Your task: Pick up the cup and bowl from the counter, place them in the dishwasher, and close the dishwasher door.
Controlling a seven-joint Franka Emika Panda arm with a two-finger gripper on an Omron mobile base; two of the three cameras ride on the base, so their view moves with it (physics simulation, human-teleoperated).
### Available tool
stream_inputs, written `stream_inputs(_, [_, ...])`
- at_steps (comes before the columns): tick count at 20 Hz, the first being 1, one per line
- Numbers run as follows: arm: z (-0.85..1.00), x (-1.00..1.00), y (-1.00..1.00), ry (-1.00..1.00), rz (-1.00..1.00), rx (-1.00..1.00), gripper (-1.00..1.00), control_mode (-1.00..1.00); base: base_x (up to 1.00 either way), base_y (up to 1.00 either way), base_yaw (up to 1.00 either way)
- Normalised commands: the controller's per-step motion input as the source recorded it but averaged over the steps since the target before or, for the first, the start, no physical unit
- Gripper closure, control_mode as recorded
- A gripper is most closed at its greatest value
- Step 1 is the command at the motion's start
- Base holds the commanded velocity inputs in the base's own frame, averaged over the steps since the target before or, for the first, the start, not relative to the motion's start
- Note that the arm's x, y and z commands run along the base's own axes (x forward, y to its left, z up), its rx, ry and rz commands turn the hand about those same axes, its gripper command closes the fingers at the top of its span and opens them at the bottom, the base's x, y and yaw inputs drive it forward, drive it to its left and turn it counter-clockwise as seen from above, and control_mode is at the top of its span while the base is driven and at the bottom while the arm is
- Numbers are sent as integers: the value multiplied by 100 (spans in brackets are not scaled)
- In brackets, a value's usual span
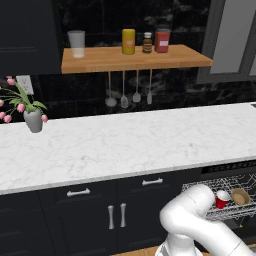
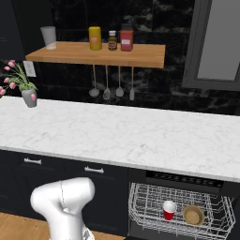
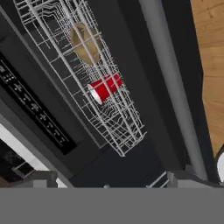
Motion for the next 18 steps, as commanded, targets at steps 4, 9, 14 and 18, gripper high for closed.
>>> stream_inputs(4, [-56, 44, 17, -8, -2, 12, -100, -100, 0, 0, 0])
stream_inputs(9, [-27, 12, 0, -17, -1, 1, -100, -100, 0, 0, 0])
stream_inputs(14, [-39, 13, 0, -10, 0, -2, -100, -100, 0, 0, 0])
stream_inputs(18, [-67, 17, 0, -11, 0, -4, -100, -100, 0, 0, 0])
